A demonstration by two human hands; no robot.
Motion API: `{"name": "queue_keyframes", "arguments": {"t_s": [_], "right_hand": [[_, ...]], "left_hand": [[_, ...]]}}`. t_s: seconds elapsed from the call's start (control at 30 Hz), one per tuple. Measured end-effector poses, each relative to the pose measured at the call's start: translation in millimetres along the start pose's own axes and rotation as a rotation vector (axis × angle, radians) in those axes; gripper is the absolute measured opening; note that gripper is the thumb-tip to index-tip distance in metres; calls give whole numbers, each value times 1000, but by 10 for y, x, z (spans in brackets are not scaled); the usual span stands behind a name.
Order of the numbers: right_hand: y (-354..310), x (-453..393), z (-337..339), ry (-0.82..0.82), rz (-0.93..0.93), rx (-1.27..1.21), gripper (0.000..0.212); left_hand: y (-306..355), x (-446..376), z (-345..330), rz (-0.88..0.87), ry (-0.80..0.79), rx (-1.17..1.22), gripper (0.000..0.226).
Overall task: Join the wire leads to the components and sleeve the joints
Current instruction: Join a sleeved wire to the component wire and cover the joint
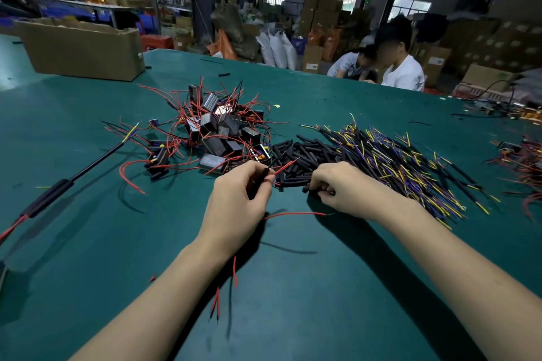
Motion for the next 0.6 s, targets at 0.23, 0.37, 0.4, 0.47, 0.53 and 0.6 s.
{"name": "queue_keyframes", "arguments": {"t_s": [0.23, 0.37, 0.4, 0.47, 0.53, 0.6], "right_hand": [[12, -61, -32, -37, 136, 243, 22], [47, -115, -36, -19, 155, 292, 22], [68, -115, -34, 16, 142, 273, 21], [135, -91, -26, 119, 70, 165, 15], [205, -49, -29, 184, 6, 39, 12], [259, -7, -40, 224, -18, -69, 13]], "left_hand": [[27, -7, 18, 39, 5, 45, 7], [16, -30, 12, 141, -2, 109, 10], [13, -35, 14, 168, 0, 133, 11], [13, -41, 18, 197, 6, 159, 11], [8, -36, 22, 195, 1, 144, 10], [7, -26, 24, 183, -14, 115, 10]]}}
Point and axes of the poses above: each hand's wrist, its own x-axis away from the middle knuckle, its own z-axis out of the back of the hand, y = z × x, the point moved 2 cm from there along -x, towards the middle knuckle, and after that the axes turned 1 degree about y, right-handed, at the moved point
